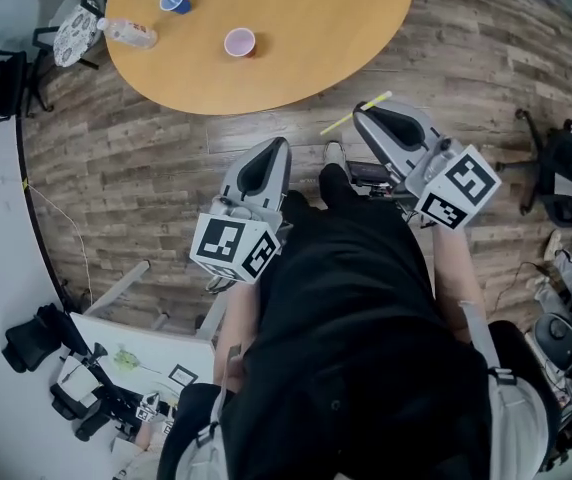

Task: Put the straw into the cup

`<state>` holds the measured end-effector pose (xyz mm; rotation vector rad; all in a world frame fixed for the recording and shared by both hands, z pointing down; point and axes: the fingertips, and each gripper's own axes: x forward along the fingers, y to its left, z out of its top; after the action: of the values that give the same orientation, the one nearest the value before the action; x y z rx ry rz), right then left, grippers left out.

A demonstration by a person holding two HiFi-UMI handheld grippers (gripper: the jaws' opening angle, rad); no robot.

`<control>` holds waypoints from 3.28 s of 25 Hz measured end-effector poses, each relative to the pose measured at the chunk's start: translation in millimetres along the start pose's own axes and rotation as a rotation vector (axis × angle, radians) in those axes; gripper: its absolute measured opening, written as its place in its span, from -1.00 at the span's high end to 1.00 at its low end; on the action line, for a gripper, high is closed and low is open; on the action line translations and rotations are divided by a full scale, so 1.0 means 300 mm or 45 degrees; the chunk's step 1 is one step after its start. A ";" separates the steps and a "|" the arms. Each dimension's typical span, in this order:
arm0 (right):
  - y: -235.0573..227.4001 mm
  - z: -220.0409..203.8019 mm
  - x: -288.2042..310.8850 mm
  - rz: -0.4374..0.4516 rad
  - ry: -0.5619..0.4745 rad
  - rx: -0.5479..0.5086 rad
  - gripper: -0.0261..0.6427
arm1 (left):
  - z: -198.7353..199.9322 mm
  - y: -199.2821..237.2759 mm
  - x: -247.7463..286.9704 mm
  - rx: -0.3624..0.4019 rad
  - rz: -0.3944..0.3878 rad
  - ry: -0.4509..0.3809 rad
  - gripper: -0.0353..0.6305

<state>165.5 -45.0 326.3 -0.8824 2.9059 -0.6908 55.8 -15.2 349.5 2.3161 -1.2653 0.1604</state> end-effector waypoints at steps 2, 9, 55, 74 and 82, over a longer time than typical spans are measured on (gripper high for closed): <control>-0.015 0.000 0.014 0.019 0.017 0.014 0.82 | 0.007 0.009 0.013 -0.015 0.024 -0.004 0.86; -0.059 0.017 0.092 0.082 0.039 0.048 0.82 | 0.043 0.056 0.036 -0.035 0.090 -0.019 0.86; -0.295 -0.026 0.912 -0.291 0.147 0.030 0.82 | 0.329 0.778 0.044 -0.048 -0.031 -0.048 0.86; -0.413 -0.201 1.042 -0.394 0.266 0.030 0.82 | 0.283 0.915 -0.017 -0.085 0.033 -0.009 0.86; -0.459 -0.284 1.065 -0.412 0.343 0.057 0.82 | 0.268 0.938 -0.038 -0.105 0.080 -0.004 0.86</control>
<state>-43.4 -283.3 493.1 -1.3727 2.9866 -0.9606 -190.8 -170.8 378.1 2.2093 -1.3223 0.1241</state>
